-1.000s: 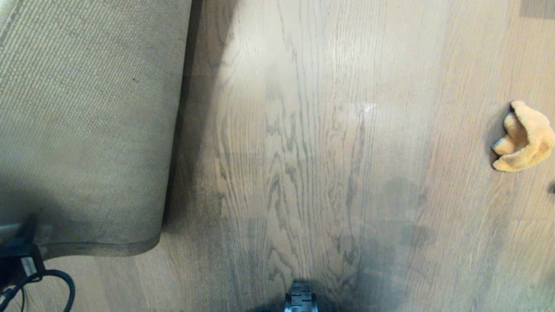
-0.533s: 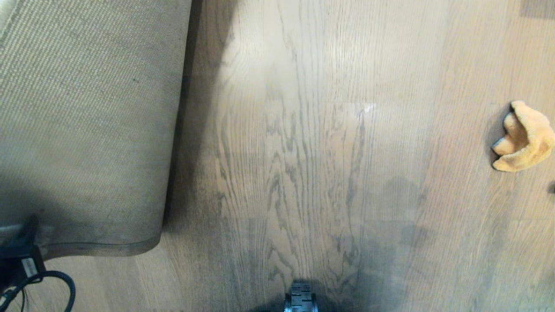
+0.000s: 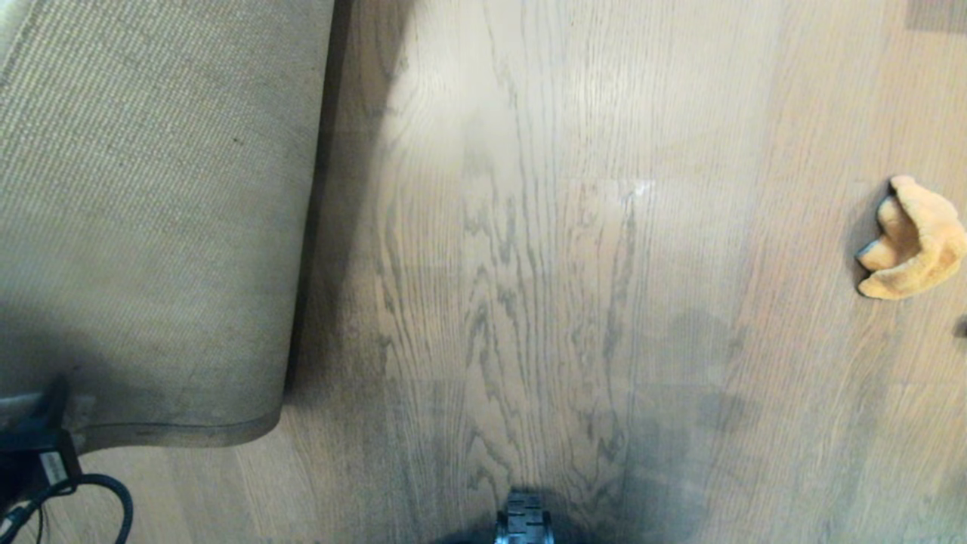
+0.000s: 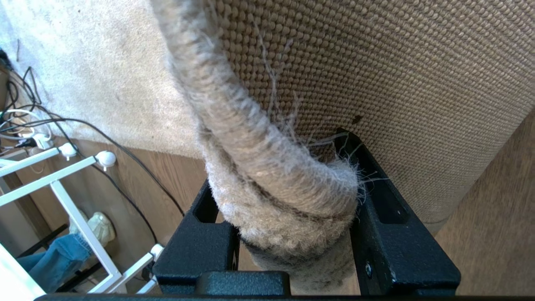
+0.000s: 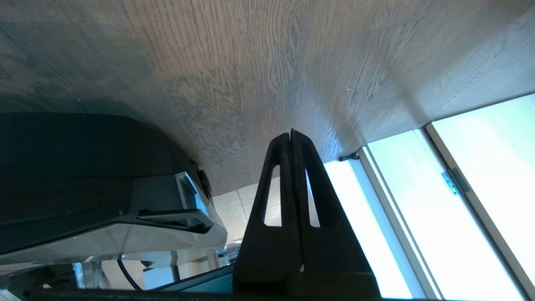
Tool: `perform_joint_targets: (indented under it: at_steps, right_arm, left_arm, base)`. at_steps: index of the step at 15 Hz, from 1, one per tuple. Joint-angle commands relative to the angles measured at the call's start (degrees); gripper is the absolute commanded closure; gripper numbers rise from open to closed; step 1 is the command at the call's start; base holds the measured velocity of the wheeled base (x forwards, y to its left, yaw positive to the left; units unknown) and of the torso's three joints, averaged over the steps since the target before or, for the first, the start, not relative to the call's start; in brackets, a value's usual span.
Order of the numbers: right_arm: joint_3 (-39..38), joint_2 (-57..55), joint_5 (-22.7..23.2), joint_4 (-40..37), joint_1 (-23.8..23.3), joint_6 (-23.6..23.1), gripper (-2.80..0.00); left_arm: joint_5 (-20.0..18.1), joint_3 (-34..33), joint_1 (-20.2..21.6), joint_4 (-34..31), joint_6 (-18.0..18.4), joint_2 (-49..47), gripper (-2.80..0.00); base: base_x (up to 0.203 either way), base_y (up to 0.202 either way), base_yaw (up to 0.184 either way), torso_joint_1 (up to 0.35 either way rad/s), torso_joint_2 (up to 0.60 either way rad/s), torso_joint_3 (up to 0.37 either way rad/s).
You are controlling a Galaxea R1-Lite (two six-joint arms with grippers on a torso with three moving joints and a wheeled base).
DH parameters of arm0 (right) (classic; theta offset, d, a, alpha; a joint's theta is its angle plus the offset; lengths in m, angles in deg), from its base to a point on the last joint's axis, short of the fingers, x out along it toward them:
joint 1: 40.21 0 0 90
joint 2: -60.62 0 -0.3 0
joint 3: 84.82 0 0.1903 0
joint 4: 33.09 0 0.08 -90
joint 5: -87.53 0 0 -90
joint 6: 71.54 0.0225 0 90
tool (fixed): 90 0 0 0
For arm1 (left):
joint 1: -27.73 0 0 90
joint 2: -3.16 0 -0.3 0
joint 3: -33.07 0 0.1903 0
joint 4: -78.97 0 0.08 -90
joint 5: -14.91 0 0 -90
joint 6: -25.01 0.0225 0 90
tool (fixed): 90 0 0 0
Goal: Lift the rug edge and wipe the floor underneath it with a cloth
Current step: Put down the rag
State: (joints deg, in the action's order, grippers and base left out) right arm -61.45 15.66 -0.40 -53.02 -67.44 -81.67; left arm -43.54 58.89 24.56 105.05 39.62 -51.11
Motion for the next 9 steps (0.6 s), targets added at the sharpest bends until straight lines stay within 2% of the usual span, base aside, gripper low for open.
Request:
perform_joint_targets:
  at_steps: [1,5,9]
  right_arm:
    - [0.00,0.13,0.05,0.05,-0.01,-0.06,0.00]
    - [0.00,1.19,0.13,-0.01,0.55,-0.06,0.00]
    - [0.00,4.13,0.13,-0.01,10.25,-0.06,0.00]
  left_arm:
    - [0.18,0.01,-0.43,0.30,0.07,-0.22,0.00]
    - [0.19,0.01,-0.61,0.30,0.07,-0.22,0.00]
    - [0.27,0.01,-0.61,0.30,0.07,-0.22,0.00]
  base:
    - [0.000,0.000,0.000,0.000,0.00,0.000]
    - [0.000,0.000,0.000,0.000,0.00,0.000]
    - [0.000,0.000,0.000,0.000,0.00,0.000]
